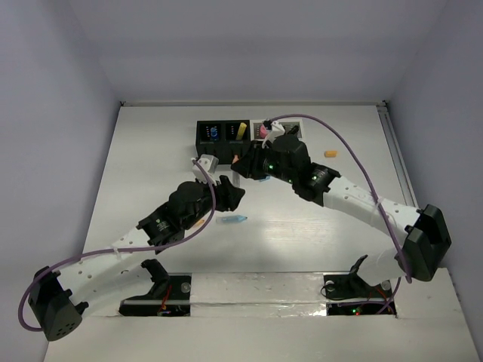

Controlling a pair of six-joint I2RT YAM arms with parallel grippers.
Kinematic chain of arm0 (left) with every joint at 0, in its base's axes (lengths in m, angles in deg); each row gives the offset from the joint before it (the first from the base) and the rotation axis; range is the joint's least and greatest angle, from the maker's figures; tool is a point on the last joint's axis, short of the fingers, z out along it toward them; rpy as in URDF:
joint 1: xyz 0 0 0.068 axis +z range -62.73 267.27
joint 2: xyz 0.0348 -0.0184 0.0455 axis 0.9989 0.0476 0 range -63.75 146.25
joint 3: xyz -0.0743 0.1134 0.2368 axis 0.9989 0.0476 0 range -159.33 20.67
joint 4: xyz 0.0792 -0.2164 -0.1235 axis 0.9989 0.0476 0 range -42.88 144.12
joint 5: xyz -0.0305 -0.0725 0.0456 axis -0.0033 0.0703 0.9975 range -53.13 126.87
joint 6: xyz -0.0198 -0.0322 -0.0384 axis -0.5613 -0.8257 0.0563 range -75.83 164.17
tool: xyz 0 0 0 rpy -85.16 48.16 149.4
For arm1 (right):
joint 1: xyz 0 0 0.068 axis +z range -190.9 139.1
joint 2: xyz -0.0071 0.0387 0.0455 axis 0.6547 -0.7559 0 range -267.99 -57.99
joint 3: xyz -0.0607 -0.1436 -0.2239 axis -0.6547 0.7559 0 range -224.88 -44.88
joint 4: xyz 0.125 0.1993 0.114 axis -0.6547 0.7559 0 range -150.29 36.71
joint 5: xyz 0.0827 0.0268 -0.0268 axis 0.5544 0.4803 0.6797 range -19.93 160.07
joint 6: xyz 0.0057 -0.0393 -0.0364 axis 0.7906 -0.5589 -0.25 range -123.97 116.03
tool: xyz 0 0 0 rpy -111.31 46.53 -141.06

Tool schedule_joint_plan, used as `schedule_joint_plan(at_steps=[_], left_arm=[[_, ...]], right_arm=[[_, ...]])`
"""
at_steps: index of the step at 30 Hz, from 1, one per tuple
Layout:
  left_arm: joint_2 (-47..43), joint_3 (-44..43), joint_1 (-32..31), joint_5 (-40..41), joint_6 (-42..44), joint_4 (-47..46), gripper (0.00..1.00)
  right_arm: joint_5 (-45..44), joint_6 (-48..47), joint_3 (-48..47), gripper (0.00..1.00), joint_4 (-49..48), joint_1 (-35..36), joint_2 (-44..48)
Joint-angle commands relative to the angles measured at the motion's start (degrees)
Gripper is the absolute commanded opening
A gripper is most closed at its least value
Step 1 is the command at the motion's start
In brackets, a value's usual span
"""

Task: Sort the stationery into containers
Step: Move the pen cap to the center of the board.

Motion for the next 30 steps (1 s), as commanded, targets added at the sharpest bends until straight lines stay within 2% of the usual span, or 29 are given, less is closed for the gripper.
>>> schedule_joint_plan(at_steps=[1, 11, 16, 20, 24, 28, 30], left_arm=[[-0.47, -1.25, -0.14, 1.92, -0.27, -4.70, 0.48], [-1.53, -0.11, -0.14, 1.39, -0.09, -7.16, 0.40], [-1.09, 0.07, -0.14, 1.21, 0.00, -7.25, 0.30], [-0.65, 0.42, -0.14, 0.69, -0.35, -7.43, 0.27], [-0.91, 0.77, -0.14, 0.86, -0.97, -7.25, 0.31], [-0.65, 0.68, -0.14, 0.07, -1.06, -6.99, 0.43], [-0.30, 0.68, -0.14, -0.28, -1.14, -6.90, 0.44]], right_arm=[[0.68, 0.34, 0.54, 0.02, -3.78, 1.22, 2.45], [1.56, 0.87, 0.63, 0.01, -3.87, 2.90, 1.66], [1.56, 0.87, 0.71, 0.01, -4.30, 3.43, 1.57], [1.65, 0.87, 0.89, 0.01, -4.92, 3.95, 1.66], [0.95, 0.78, 1.33, 0.01, -5.36, 3.95, 1.93], [0.24, 0.43, 1.50, 0.01, -5.89, 3.95, 2.19], [0.15, 0.43, 1.42, 0.01, -5.97, 3.95, 2.19]])
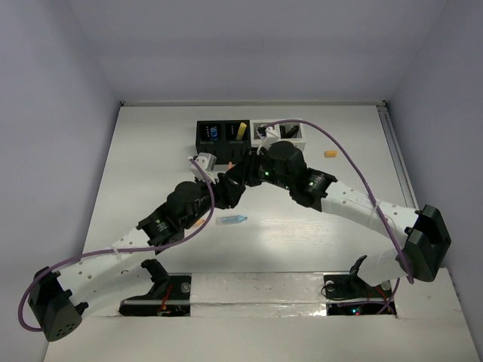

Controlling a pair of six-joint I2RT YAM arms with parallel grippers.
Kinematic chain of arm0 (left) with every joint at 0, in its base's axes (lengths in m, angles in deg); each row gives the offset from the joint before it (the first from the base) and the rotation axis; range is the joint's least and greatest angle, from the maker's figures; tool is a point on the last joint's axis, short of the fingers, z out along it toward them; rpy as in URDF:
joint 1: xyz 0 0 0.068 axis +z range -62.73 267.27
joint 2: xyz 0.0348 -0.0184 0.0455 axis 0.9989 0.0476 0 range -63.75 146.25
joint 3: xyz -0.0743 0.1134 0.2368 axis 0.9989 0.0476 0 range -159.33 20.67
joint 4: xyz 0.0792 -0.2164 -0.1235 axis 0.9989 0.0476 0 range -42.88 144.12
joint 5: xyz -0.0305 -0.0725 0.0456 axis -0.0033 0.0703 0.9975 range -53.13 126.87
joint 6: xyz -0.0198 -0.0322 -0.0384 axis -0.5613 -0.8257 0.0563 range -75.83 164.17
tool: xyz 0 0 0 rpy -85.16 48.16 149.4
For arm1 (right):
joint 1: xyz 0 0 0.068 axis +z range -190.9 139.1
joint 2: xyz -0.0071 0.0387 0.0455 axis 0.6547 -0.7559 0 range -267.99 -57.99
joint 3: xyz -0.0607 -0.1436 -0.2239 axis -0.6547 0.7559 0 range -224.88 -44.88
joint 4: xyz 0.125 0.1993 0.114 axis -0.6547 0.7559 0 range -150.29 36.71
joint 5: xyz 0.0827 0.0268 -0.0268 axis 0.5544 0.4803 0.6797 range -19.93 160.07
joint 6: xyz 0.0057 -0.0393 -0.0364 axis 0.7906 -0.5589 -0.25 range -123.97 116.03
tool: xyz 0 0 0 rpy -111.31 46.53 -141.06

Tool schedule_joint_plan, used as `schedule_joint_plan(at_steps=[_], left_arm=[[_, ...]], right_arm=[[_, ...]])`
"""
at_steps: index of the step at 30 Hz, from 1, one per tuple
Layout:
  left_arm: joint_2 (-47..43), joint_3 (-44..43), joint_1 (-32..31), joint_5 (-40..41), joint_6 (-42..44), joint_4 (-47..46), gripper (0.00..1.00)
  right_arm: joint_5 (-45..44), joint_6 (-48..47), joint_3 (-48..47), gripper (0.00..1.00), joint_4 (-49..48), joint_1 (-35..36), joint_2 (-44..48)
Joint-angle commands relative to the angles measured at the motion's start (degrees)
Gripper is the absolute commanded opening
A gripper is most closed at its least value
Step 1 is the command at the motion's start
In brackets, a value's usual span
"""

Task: Sort the stationery into containers
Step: Move the pen cap to the center of the board.

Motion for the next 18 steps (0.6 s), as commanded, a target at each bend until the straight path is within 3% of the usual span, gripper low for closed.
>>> schedule_joint_plan(at_steps=[1, 18], left_arm=[[-0.06, 0.31, -0.14, -1.13, -0.51, -2.66, 0.45], [1.26, -1.01, -0.14, -0.61, -0.42, 0.50, 0.37]], right_arm=[[-0.70, -0.22, 0.06, 0.01, -4.53, 0.67, 1.58], [-2.63, -2.24, 1.91, 0.01, -6.91, 0.67, 3.42]])
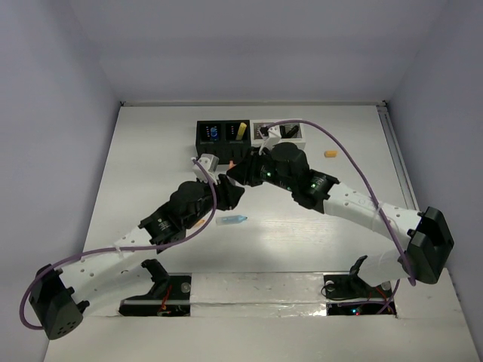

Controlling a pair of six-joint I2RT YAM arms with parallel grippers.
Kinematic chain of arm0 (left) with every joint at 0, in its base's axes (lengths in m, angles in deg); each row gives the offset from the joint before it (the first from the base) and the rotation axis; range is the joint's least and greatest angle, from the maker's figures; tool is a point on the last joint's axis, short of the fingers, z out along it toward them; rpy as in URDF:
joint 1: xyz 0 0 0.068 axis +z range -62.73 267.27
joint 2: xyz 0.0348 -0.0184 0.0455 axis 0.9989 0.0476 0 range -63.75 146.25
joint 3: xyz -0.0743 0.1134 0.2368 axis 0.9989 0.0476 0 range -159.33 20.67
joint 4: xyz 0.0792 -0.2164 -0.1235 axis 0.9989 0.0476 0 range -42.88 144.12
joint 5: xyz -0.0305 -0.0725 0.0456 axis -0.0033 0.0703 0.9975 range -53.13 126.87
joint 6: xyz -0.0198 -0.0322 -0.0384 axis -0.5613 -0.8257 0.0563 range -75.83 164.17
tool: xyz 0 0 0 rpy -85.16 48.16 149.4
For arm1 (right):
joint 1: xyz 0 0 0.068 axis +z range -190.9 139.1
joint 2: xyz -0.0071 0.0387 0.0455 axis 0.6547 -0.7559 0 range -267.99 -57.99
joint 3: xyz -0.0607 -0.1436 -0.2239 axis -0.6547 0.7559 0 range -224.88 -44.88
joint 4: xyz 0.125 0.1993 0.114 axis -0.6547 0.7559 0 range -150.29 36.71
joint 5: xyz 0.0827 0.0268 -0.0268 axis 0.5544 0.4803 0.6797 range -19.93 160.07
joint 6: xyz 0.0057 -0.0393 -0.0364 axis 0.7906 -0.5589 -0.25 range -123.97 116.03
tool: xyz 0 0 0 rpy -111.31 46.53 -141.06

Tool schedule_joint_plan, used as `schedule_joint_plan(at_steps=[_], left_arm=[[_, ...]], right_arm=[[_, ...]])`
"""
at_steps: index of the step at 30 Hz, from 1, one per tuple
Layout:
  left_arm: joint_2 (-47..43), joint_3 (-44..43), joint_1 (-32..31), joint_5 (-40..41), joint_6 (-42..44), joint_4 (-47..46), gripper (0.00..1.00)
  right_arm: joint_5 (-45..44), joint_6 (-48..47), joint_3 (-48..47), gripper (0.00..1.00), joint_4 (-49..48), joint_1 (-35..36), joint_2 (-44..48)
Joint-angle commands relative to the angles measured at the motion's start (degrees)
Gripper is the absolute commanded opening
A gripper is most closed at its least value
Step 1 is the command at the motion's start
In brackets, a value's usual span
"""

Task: Sort the stationery into containers
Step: Move the pen cap to the center of the board.

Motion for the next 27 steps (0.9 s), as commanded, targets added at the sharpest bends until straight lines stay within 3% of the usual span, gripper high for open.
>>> schedule_joint_plan(at_steps=[1, 4, 10, 15, 17, 19, 21, 22, 25, 27], left_arm=[[0.49, -1.09, -0.14, -0.34, -0.18, -0.48, 0.37], [0.50, -0.92, -0.14, 0.01, -0.36, -0.83, 0.34], [-0.47, -0.74, -0.14, 1.59, -0.36, -1.18, 0.15], [-1.26, -0.22, -0.14, 2.29, -0.80, -1.36, 0.13], [-1.00, -0.13, -0.14, 2.03, -0.54, -1.44, 0.00], [-0.91, -0.22, -0.14, 2.12, -0.36, -1.10, 0.00], [-1.26, -0.04, -0.14, 2.12, -0.01, -1.09, 0.00], [-1.52, 0.40, -0.14, 2.20, 0.25, -1.01, 0.00], [-3.10, 1.54, -0.14, 3.17, 1.22, -0.13, 0.00], [-4.60, 2.50, -0.14, 4.31, 1.83, 0.40, 0.00]], right_arm=[[-1.25, -1.44, 0.35, 0.01, -4.55, 0.61, 2.27], [-1.25, -1.61, 0.53, 0.01, -4.55, 0.61, 2.44], [-0.99, -1.61, 0.97, 0.01, -4.20, 1.14, 2.18], [-0.82, -1.35, 1.93, 0.01, -4.28, 1.14, 2.09], [-0.73, -1.26, 2.20, 0.01, -4.37, 1.66, 2.09], [-0.81, -1.35, 2.20, 0.02, -4.28, 1.66, 2.18], [-0.99, -1.52, 2.20, 0.08, -4.11, 1.66, 2.18], [-1.25, -1.70, 2.29, 0.22, -3.93, 1.66, 2.53], [-4.32, -2.75, 3.25, 0.48, -2.71, 1.66, 4.45], [-6.86, -4.16, 4.22, 0.57, -1.22, 1.66, 5.77]])
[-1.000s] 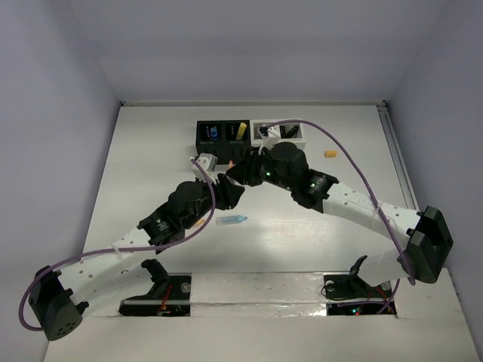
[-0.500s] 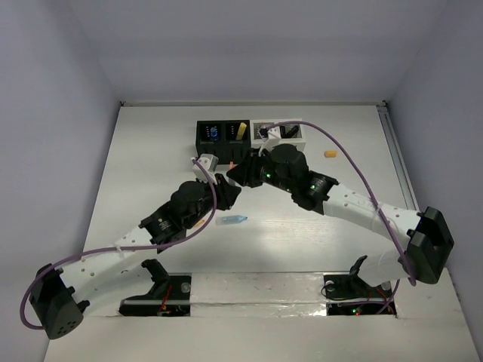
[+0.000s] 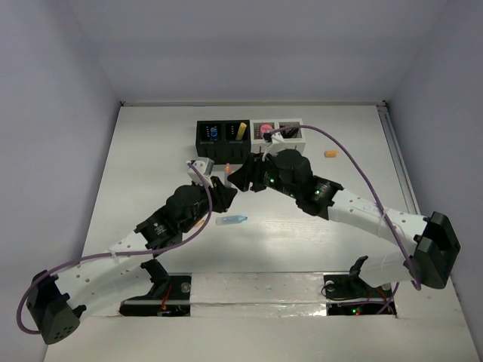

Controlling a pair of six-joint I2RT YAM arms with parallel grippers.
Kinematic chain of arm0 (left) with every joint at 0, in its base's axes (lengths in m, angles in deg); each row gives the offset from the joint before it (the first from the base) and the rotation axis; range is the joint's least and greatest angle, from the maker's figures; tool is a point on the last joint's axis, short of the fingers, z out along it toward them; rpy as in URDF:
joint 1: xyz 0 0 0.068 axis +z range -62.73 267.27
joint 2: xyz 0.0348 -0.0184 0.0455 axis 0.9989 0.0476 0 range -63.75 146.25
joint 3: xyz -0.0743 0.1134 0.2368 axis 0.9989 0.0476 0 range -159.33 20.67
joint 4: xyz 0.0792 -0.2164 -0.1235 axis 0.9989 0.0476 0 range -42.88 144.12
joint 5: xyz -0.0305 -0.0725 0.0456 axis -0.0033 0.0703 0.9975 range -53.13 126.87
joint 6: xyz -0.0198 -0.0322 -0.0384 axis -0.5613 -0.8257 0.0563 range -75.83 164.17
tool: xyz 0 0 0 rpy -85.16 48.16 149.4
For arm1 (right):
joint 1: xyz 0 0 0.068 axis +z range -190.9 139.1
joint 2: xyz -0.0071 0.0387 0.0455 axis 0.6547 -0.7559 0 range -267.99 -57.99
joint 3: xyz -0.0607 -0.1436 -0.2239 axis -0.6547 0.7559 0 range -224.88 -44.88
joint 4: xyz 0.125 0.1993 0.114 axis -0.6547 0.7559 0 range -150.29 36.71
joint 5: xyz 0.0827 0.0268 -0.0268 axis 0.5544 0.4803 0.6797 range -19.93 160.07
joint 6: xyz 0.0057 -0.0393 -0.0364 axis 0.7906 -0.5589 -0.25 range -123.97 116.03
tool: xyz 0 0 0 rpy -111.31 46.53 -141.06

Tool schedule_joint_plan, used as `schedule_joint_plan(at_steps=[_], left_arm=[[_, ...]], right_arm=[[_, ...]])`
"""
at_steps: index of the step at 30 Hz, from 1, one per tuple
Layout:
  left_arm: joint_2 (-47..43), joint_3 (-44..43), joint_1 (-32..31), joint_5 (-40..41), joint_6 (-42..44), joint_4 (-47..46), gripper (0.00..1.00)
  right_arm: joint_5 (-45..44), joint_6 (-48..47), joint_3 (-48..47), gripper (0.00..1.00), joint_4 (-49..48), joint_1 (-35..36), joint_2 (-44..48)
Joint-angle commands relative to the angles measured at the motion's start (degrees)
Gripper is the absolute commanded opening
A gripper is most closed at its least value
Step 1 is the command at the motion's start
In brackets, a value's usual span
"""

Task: Sort the stationery into containers
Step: Move the pen cap to the center of the board.

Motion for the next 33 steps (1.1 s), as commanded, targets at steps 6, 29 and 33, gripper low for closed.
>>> schedule_joint_plan(at_steps=[6, 29, 33], left_arm=[[-6.63, 6.53, 0.01, 1.80, 1.05, -3.87, 0.00], [-8.92, 12.78, 0.01, 0.83, 3.42, -12.13, 0.00], [-8.48, 13.39, 0.01, -0.22, 2.98, -13.28, 0.00]], right_arm=[[-6.01, -5.26, 5.11, 0.66, 2.76, -3.09, 9.46], [-6.10, -6.68, -5.86, 0.49, -2.16, -10.57, -25.25], [-9.60, -4.31, -6.83, 0.57, -5.49, -10.57, -29.29]])
